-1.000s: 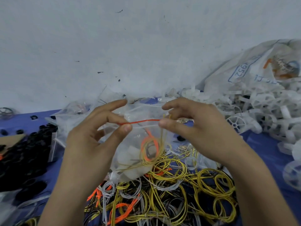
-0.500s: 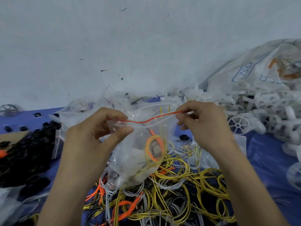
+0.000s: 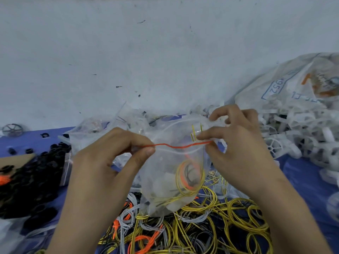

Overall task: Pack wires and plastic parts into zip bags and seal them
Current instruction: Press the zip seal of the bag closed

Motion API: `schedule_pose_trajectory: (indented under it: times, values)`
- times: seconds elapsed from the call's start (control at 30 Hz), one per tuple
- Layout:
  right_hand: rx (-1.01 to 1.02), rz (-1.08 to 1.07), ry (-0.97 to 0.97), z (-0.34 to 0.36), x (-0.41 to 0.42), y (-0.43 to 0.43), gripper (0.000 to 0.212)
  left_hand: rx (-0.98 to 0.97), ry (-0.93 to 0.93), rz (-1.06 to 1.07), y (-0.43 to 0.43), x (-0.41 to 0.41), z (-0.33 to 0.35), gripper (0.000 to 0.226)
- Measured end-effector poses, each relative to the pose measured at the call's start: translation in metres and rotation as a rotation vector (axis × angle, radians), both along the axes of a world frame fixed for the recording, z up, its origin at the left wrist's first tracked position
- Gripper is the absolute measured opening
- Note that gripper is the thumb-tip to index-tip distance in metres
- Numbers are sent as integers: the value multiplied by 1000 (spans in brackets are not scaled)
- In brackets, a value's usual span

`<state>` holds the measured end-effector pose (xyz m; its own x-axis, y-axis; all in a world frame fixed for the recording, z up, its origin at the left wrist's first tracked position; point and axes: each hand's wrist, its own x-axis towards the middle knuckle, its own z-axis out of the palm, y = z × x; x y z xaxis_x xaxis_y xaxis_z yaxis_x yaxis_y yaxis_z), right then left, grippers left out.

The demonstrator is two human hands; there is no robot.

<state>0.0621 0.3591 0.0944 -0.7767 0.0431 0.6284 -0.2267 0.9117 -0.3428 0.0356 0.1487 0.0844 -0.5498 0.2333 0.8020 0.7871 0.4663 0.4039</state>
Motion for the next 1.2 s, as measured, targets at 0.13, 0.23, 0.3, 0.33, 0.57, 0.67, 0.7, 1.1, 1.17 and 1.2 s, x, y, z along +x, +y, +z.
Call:
schedule_pose_trajectory:
  times: [0.13,0.23,0.3,0.33,0.57,0.67,0.7,1.1,1.17,1.2]
  values:
    - [7,-12,-35,8,16,-3,20,-17,20,5,0,3,2,8]
    - [-104,62,-96,18,26,-6,27,-33,36,25,2,5,4,8]
    - [-127,26,-129,19,28,-8,31,-55,55,38,6,8,5,11]
    - [-111,-22,-128,19,27,-8,30,-66,67,38,8,9,6,12]
    - [24,-144,-244,19,26,-5,33,-104,65,-11,17,17,9,15]
    - [68,-159,-296,20,29,-8,32,-104,53,-57,20,18,8,15]
    - [91,-149,-304,19,29,-8,31,-108,57,-64,21,19,8,15]
    - [-34,63,-266,10,20,-4,21,-120,62,-90,22,18,8,15]
    - [-17,93,-284,9,19,-3,21,-116,59,-94,22,18,8,14]
    - [0,105,-299,9,18,-1,22,-118,57,-95,22,18,8,14]
